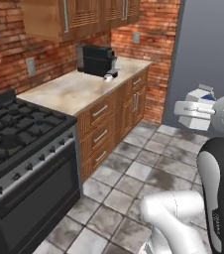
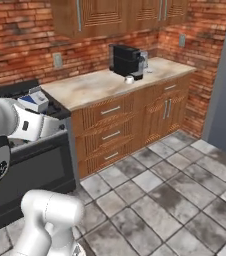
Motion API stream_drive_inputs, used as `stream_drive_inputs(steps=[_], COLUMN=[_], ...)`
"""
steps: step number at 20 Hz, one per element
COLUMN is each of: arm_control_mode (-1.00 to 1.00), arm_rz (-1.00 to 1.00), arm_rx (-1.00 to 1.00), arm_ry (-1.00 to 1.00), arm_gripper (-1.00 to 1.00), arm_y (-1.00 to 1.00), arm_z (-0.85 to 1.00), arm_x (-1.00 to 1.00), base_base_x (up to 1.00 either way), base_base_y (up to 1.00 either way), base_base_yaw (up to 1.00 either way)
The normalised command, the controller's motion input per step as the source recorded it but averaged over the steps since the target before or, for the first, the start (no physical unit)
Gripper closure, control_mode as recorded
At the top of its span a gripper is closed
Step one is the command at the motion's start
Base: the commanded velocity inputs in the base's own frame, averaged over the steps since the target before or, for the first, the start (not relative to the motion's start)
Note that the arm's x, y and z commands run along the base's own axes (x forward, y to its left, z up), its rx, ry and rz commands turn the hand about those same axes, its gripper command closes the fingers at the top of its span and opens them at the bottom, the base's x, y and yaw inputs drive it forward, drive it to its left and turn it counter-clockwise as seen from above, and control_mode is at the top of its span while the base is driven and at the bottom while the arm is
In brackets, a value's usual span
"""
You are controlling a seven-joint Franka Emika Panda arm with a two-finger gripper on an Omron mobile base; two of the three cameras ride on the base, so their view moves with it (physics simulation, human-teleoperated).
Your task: Take a sugar cube from the saucer and place it inside the coffee. Then, grab milk from the fridge and place it next to the coffee on the counter to sweeten the coffee.
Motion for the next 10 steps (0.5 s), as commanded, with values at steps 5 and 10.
stream_drive_inputs(steps=[5, 10], arm_control_mode=[1.00, 1.00], arm_rz=[0.00, 0.00], arm_rx=[0.00, 0.00], arm_ry=[0.00, 0.00], arm_gripper=[1.00, 1.00], arm_y=[0.00, 0.00], arm_z=[0.00, 0.00], arm_x=[0.00, 0.00], base_base_x=[1.00, 1.00], base_base_y=[-0.59, -0.55], base_base_yaw=[0.00, 0.01])
